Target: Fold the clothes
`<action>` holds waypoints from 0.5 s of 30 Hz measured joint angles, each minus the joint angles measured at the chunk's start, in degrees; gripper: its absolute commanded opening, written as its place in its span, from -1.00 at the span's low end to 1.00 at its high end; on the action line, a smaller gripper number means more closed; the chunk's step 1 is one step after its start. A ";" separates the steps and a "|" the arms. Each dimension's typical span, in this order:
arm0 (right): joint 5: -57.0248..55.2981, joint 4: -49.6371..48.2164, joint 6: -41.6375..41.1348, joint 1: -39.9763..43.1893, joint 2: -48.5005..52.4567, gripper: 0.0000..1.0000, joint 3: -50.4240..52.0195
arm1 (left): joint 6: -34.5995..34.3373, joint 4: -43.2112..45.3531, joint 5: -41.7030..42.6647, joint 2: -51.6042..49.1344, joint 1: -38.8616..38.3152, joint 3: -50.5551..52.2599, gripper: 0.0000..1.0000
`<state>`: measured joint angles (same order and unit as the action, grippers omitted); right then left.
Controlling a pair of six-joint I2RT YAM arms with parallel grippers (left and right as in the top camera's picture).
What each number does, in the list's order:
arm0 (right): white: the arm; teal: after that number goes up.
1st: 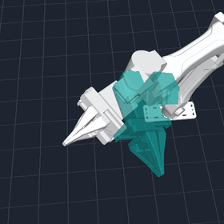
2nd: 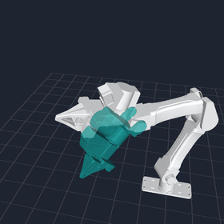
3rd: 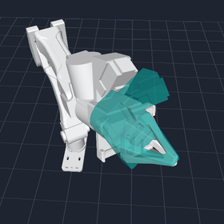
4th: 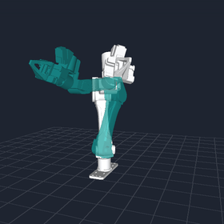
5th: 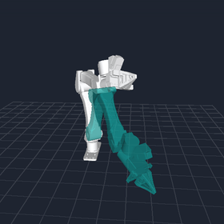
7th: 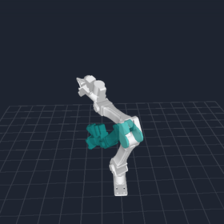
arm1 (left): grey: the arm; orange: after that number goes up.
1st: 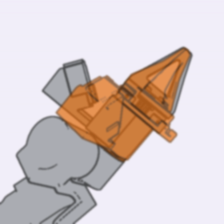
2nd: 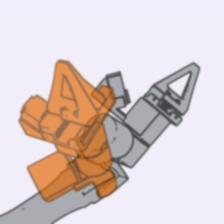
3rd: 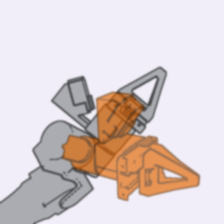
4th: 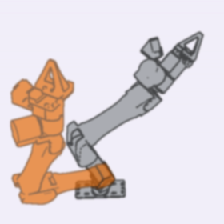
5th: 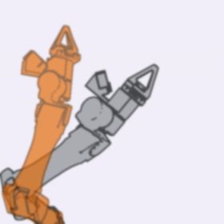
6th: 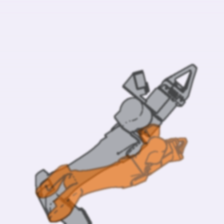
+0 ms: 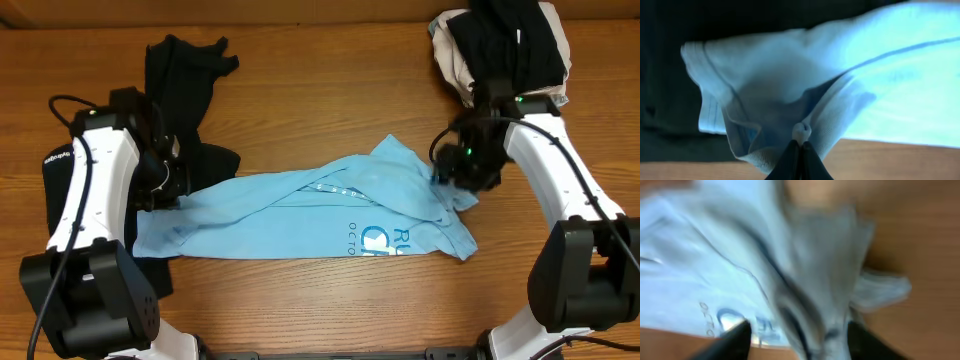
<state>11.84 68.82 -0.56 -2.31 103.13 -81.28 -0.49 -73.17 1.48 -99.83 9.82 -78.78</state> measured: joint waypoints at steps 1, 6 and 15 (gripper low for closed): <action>0.02 -2.10 0.22 -0.17 -0.07 0.68 -1.42 | -0.02 0.85 0.00 0.00 0.00 0.37 -0.92; -0.02 -11.56 1.66 -2.62 -0.76 0.72 -3.89 | -0.02 3.48 0.00 0.00 0.00 0.66 -0.92; -0.28 -23.39 0.50 -8.76 6.60 0.47 -3.89 | -1.09 5.31 0.02 0.00 0.00 0.66 -0.92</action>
<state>11.55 45.43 -0.05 -11.07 109.73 -85.17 -1.58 -67.85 1.50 -99.83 9.82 -78.13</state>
